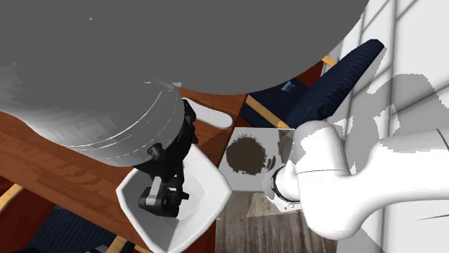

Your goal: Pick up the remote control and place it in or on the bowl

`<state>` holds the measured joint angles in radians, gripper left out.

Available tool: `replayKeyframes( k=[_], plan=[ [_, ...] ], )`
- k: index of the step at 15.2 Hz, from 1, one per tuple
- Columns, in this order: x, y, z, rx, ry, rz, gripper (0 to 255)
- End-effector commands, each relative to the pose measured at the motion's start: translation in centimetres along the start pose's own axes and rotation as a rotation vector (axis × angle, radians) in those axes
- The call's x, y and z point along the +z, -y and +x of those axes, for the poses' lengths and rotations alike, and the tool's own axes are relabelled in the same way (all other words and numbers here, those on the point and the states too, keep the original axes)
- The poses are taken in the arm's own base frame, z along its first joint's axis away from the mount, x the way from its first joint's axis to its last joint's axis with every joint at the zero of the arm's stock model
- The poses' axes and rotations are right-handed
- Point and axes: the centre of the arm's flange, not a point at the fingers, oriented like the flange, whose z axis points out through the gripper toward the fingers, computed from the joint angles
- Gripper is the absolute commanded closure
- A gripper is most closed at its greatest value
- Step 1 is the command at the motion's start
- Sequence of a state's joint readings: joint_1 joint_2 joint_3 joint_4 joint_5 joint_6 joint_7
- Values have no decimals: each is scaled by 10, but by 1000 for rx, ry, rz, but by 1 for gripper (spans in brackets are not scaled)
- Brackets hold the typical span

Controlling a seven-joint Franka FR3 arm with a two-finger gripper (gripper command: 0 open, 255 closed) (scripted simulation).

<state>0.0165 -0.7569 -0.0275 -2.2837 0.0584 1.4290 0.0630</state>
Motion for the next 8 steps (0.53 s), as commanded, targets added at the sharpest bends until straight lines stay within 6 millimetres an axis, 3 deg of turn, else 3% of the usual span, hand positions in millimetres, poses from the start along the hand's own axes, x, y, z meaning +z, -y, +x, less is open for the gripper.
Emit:
replayKeyframes(
  k=[1,8],
  plan=[
    [0,0,0,0,0,0,0],
    [61,-64,14,59,-32,-22,0]
  ],
)
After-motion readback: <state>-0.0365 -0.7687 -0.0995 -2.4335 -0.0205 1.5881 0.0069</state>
